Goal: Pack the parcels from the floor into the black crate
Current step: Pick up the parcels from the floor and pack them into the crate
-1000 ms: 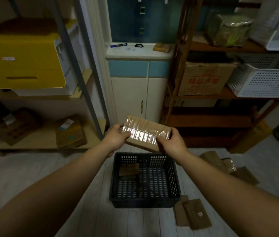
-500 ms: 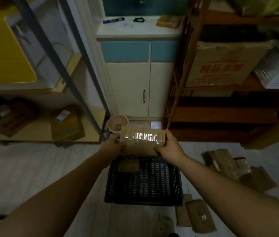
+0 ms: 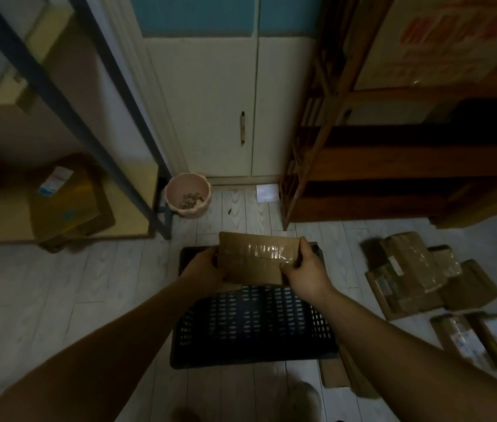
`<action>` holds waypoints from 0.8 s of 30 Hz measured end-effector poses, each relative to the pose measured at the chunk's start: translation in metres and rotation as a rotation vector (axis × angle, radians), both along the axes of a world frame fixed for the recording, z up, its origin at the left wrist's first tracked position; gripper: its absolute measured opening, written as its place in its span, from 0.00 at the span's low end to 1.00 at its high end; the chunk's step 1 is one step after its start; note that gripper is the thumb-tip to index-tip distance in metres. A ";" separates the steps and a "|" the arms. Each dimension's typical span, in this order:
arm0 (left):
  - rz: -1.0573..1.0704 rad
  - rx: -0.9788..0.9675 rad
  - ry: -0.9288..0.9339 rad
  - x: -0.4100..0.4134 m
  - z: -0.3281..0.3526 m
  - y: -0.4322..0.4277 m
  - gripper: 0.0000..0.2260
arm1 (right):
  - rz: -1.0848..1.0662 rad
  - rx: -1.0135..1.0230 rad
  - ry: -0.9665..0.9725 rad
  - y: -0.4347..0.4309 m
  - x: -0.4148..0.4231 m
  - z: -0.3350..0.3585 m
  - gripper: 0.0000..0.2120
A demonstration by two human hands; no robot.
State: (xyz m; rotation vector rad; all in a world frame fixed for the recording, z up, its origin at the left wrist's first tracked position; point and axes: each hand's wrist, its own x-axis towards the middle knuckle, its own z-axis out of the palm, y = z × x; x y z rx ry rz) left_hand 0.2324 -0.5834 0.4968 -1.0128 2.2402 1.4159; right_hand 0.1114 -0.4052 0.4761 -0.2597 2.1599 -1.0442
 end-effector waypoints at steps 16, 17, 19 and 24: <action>-0.122 -0.321 0.090 -0.038 -0.371 0.019 0.25 | 0.032 0.128 0.208 0.005 -0.035 -0.349 0.36; -0.149 -0.377 0.090 -0.039 -0.383 0.015 0.25 | 0.035 0.127 0.217 0.001 -0.037 -0.362 0.35; -0.201 -0.468 0.053 -0.045 -0.400 0.007 0.23 | 0.031 0.108 0.225 -0.005 -0.040 -0.384 0.35; -0.391 -0.546 -0.103 -0.061 -0.429 -0.011 0.25 | 0.036 0.107 0.204 -0.013 -0.050 -0.421 0.36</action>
